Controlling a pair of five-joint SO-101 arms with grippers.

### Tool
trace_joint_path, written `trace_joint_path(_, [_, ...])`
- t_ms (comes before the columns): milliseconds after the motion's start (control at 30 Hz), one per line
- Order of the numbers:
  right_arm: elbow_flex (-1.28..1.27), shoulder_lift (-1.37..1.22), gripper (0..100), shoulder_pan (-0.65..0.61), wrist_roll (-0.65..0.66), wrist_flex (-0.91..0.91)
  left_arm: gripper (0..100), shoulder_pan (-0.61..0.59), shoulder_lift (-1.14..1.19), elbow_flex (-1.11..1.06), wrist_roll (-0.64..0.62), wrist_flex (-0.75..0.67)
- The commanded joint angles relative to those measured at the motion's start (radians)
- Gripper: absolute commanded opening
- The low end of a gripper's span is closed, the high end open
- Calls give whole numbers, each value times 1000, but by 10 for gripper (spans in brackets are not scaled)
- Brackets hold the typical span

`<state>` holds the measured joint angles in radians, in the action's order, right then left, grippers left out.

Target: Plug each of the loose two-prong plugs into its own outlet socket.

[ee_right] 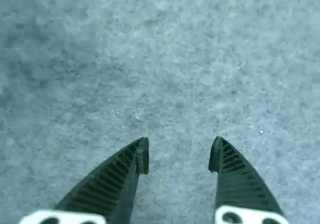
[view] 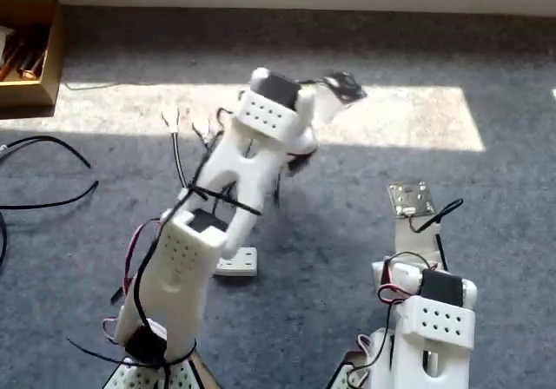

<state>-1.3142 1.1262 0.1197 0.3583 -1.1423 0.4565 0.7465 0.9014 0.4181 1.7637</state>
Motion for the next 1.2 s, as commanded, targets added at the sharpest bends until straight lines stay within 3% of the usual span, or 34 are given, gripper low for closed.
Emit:
trace_joint_path(0, [47,-4,205,21,15,-8,8,148,-157,-77,-2,11])
trace_joint_path(133, [47,-4,205,21,17,-8,106,211,-189,-196,-6,11])
trace_joint_path(267, [47,-4,205,21,17,-8,218,200,-193,-283,-5,11])
trace_joint_path(467, [48,-4,205,18,17,-7,200,101,-194,-311,-6,11])
trace_joint_path(567, [48,-4,205,18,17,-7,162,-4,-232,-257,-95,11])
trace_joint_path(733, [76,-10,205,-12,17,-15,175,-286,-363,-151,-310,11])
trace_joint_path(900, [165,-13,205,-177,23,-58,204,-492,-424,-277,-299,11])
trace_joint_path(1033, [202,-16,205,-421,28,-68,215,-591,-429,-449,-135,11])
trace_joint_path(1167, [208,-102,205,-670,144,-74,211,-723,-432,-559,25,-32])
